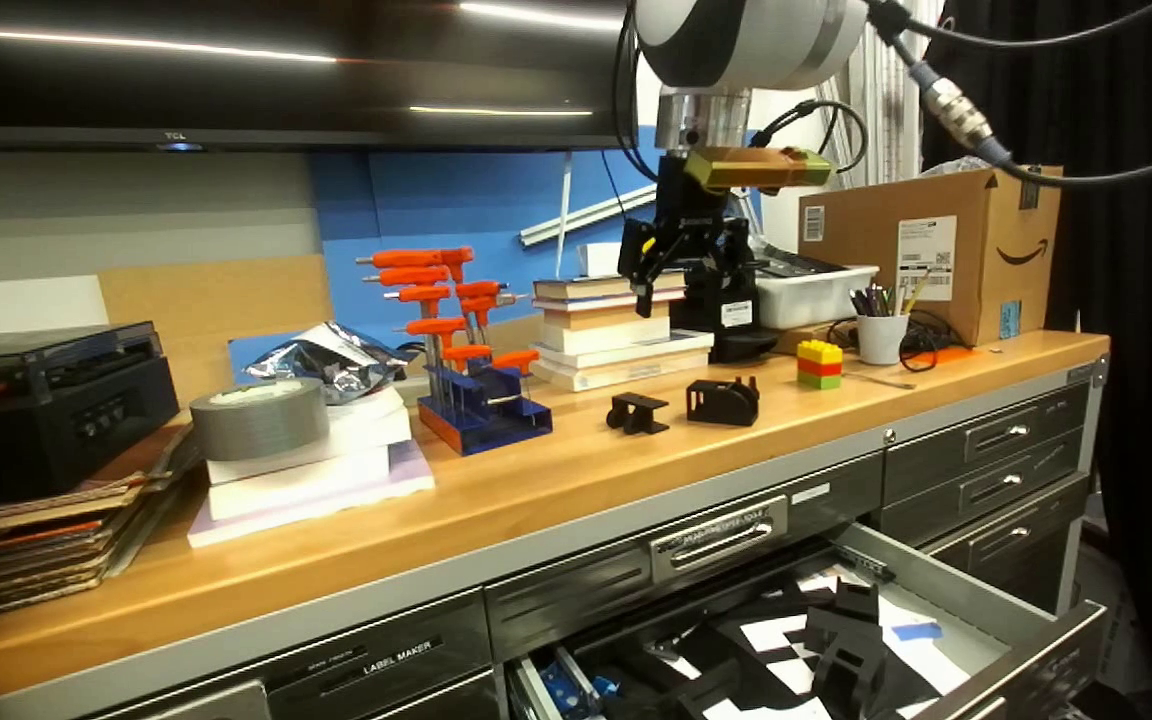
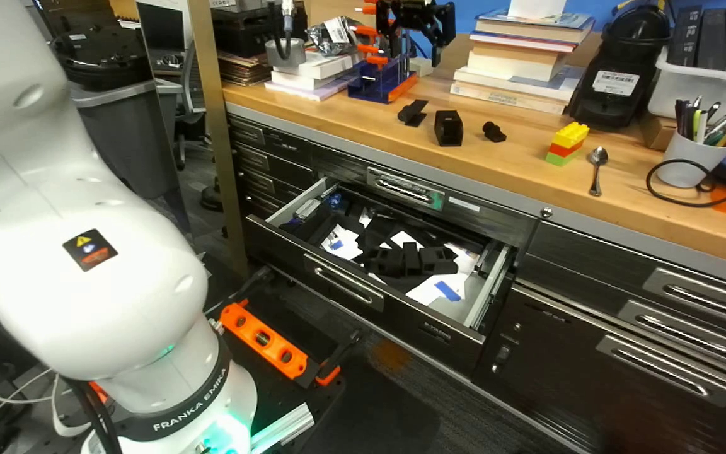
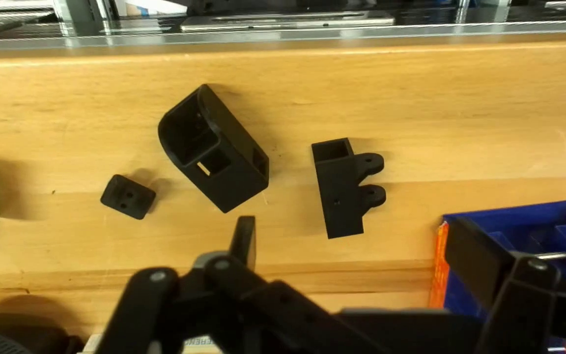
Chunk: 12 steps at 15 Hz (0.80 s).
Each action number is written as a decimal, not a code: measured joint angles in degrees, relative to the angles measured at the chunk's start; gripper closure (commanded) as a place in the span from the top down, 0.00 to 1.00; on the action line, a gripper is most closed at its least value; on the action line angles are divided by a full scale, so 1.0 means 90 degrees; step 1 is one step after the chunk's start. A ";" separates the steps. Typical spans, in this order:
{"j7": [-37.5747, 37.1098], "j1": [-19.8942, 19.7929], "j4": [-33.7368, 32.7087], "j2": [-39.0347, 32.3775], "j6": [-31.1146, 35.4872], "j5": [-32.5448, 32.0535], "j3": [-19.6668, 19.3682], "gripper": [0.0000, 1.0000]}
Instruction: Pick up the black objects from the base top and put them in the open drawer and then close the drawer
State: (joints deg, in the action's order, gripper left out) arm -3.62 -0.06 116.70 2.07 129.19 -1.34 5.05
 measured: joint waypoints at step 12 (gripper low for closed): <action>0.0826 0.0130 -0.1531 -0.1727 -0.1272 0.0138 0.0000 1.00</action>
State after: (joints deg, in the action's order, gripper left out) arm 3.81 1.11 102.92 -13.47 117.74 -0.09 5.04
